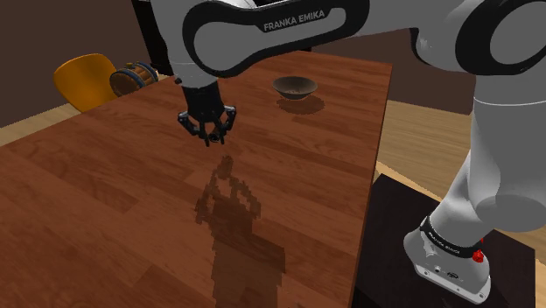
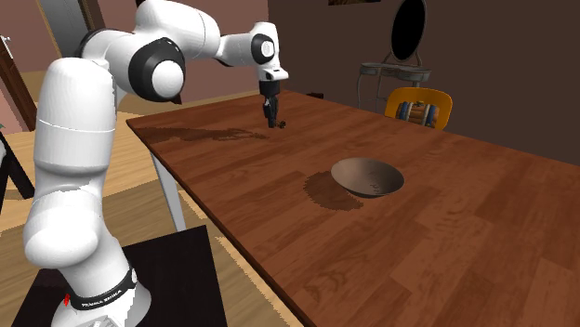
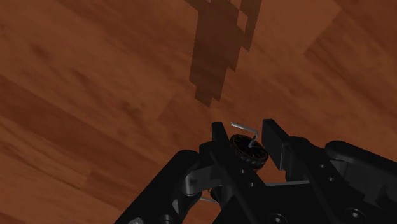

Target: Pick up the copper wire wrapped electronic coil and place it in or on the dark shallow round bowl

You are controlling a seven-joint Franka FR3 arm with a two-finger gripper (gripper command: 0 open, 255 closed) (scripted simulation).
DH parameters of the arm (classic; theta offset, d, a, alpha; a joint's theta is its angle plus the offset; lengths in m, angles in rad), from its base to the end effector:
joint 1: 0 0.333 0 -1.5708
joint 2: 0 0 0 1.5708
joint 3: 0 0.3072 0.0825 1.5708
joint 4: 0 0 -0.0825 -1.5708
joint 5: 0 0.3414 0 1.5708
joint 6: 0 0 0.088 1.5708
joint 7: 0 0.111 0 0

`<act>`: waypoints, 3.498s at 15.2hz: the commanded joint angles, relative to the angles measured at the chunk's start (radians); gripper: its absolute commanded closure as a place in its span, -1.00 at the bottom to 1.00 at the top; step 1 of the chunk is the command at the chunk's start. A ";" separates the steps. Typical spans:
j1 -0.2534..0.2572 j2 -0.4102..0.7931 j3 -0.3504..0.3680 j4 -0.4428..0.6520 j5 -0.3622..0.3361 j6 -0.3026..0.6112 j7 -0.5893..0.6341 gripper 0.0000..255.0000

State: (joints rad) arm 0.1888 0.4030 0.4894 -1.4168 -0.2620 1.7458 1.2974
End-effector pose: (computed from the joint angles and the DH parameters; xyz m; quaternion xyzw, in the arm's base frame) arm 0.5290 0.3309 0.4847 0.9545 -0.2957 0.0223 0.0310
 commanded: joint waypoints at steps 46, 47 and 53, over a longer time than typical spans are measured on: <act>-0.483 -0.121 -0.227 0.049 0.118 -0.079 -0.727 1.00; -0.494 -0.107 -0.234 0.069 0.117 -0.083 -0.747 1.00; -0.505 -0.112 -0.239 -0.005 0.118 -0.013 -0.753 1.00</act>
State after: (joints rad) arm -0.3165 0.2904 0.2506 -1.4103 -0.1430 1.7198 0.5433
